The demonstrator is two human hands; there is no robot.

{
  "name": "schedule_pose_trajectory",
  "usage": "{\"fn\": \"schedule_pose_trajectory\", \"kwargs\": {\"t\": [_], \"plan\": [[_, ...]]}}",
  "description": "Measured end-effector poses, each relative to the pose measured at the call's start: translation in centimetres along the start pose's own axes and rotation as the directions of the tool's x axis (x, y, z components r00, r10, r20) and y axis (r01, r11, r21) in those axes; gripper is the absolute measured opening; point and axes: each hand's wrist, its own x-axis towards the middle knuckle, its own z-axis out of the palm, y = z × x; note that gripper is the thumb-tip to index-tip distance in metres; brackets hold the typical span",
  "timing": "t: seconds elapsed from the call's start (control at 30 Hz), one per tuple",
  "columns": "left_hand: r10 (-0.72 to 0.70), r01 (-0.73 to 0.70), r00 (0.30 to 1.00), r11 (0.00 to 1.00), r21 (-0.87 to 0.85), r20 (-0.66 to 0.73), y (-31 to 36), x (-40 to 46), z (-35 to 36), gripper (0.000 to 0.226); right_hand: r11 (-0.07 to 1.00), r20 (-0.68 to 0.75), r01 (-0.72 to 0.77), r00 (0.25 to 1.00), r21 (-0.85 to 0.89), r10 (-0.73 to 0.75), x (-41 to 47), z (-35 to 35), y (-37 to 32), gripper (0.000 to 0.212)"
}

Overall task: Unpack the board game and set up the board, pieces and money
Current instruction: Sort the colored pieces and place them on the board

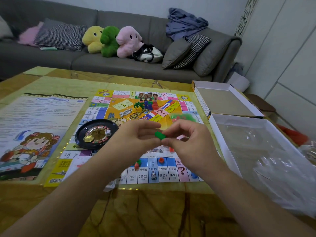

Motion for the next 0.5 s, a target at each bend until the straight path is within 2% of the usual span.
{"fn": "schedule_pose_trajectory", "kwargs": {"t": [0.07,0.1,0.2,0.27,0.33,0.43,0.5], "plan": [[-0.141,0.139,0.99,0.951,-0.277,0.013,-0.3,0.0,0.4,0.027,1.0,0.018,-0.011,1.0,-0.023,0.011,0.0,0.2,0.3,0.021],[-0.193,0.189,0.981,0.912,-0.363,0.024,-0.5,0.1,0.6,0.023,0.999,0.04,-0.016,0.999,-0.041,0.018,-0.1,0.2,0.4,0.021],[-0.297,0.253,0.955,0.823,-0.509,-0.006,-0.7,0.4,0.4,0.02,0.992,0.027,0.002,1.0,-0.129,0.002,0.5,-0.7,0.8,0.024],[-0.361,0.256,0.929,0.789,-0.558,-0.084,-0.7,0.9,-0.2,0.02,0.983,-0.075,-0.031,0.997,-0.183,0.018,1.1,-1.7,1.6,0.026],[-0.438,0.273,0.884,0.768,-0.58,-0.165,-0.5,1.4,-0.7,0.016,0.943,-0.098,-0.094,0.993,-0.32,0.065,1.6,-2.3,2.4,0.031],[-0.526,0.299,0.817,0.737,-0.606,-0.237,-0.4,2.6,-0.6,0.01,0.843,0.035,-0.142,0.982,-0.518,0.186,1.8,-1.7,3.5,0.036],[-0.562,0.333,0.792,0.726,-0.602,-0.239,-0.4,3.3,-0.6,0.01,0.806,0.102,-0.105,0.974,-0.583,0.201,2.0,-1.2,4.0,0.037]]}}
